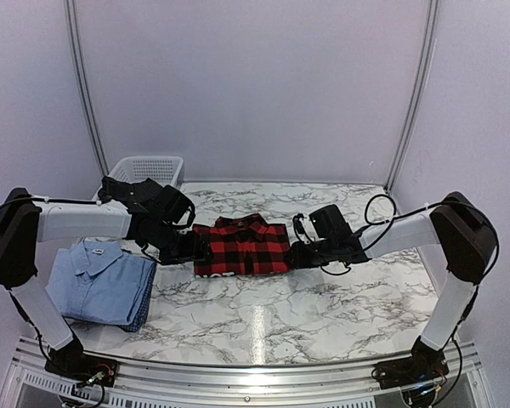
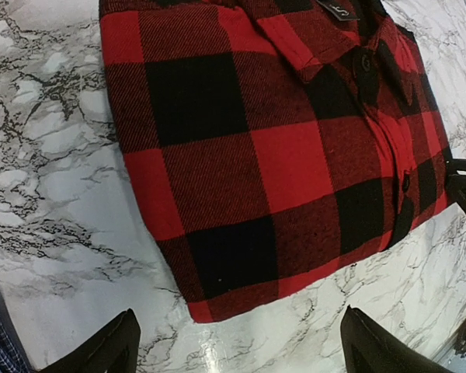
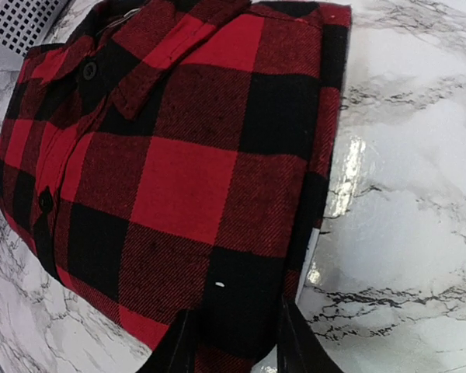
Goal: Fold and stack the long sleeve shirts
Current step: Adjust the square-folded shirt at the center of the board.
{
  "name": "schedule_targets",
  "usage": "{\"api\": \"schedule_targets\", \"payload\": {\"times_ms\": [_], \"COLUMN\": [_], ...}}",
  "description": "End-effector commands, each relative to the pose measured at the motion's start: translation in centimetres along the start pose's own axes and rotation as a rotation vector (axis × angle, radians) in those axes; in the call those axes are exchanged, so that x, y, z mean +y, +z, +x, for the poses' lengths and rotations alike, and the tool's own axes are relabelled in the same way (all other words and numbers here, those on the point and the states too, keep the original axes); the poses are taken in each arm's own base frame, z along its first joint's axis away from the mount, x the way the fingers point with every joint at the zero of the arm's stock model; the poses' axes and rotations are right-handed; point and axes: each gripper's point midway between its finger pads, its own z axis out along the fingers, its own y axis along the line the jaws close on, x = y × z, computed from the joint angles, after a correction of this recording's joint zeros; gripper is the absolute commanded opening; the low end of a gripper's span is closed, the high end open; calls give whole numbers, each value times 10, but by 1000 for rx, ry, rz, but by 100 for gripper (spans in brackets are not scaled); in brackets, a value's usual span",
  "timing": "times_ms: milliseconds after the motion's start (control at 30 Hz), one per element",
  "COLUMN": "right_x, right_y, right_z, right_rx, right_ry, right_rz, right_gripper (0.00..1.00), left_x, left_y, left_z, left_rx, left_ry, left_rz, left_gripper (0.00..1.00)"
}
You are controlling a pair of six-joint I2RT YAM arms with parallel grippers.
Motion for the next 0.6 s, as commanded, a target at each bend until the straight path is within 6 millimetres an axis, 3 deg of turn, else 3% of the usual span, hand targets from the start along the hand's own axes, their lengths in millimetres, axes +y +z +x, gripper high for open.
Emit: {"api": "schedule_targets", "payload": {"times_ms": [0,67,233,467,567], "right_x": [7,4,-9,-29,-32], "right_y": [1,-3,-25,-59,-73], "right_z": [7,13,35,90,93], "right_rx": [23,36,53,124,104], "right_ry": [1,10,18,68,84], "right_rz": [-21,-10,29,57,71], "right_gripper": [18,1,0,0,21], "left_x": [-13,-14,-16,-24,-29], "left_y": [-12,-11,-12,-13,-12], "left_z": [-13,-9,3,10,2], "left_rx": [-72,-62,-47,-36,-52], "left_ry": [9,3,-8,-11,0], "left_rz": [80,91,116,148,152], "left_gripper": [92,92,93,92,92]}}
